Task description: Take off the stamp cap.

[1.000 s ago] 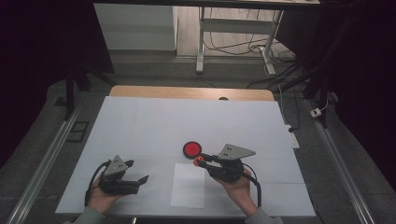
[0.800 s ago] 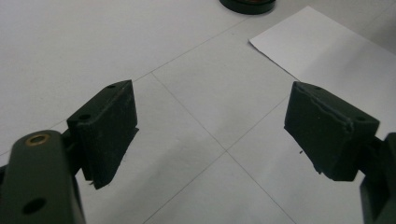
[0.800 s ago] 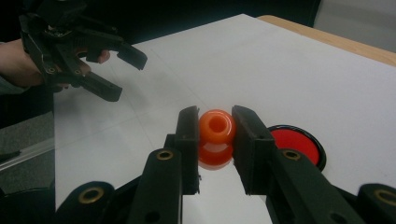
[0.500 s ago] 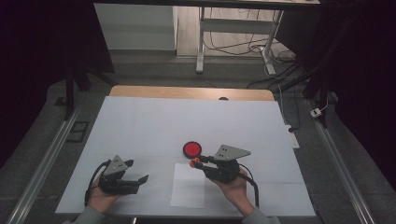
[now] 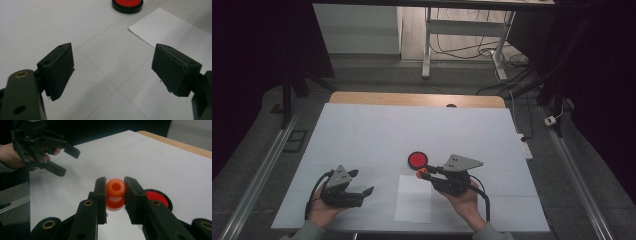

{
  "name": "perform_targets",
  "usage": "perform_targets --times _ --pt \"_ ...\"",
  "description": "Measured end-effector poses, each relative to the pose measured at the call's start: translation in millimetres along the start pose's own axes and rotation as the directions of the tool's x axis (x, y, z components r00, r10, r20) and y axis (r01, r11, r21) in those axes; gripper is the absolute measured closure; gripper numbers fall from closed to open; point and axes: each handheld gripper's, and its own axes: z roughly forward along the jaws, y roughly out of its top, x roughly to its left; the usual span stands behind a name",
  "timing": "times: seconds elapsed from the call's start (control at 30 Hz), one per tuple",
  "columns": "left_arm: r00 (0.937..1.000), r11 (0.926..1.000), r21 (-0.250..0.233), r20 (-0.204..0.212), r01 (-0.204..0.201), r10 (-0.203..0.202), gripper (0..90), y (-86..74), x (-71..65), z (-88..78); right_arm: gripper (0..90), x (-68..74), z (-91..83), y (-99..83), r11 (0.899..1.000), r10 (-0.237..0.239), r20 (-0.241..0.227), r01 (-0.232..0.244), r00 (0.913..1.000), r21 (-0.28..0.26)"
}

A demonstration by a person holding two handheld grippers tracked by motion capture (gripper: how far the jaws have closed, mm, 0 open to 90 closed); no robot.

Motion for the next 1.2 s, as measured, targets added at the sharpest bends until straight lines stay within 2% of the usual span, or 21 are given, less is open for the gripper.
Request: perform_targets --times 0.07,0.27,0.53,0.77,0.93,1.2 --pt "0.9999 0.9999 -0.005 0.001 -0.015 0.015 18.8 2.3 -1.8 -0.3 72.4 -0.1 0.9 0.0 1.0 0.001 -0.003 -0.001 1.0 -0.002" --pt "0.9996 0.9996 0.0 0.004 -0.027 0.027 18.9 7.2 -3.6 3.8 72.3 -1.4 2.8 0.6 1.0 0.006 -0.012 -0.006 0.9999 0.003" --pt "0.998 0.9983 0.003 0.026 -0.059 0.058 18.9 14.5 -9.7 9.7 72.4 -2.4 6.4 0.4 1.0 0.005 -0.018 -0.004 0.9998 0.009" --pt "0.9973 0.9981 -0.008 0.04 -0.061 0.062 19.1 17.3 -13.1 9.1 72.4 0.1 8.9 0.5 1.0 0.004 -0.026 -0.004 0.9997 0.012" --pt "0.998 0.9988 -0.011 0.04 -0.048 0.048 19.1 18.2 -11.7 9.3 72.3 -1.3 7.2 1.1 1.0 0.012 -0.027 -0.012 0.9996 0.002" --pt "0.9972 0.9982 -0.019 0.049 -0.057 0.058 19.3 22.6 -14.6 9.5 72.4 -3.2 4.2 1.0 1.0 0.015 -0.027 -0.015 0.9995 -0.004"
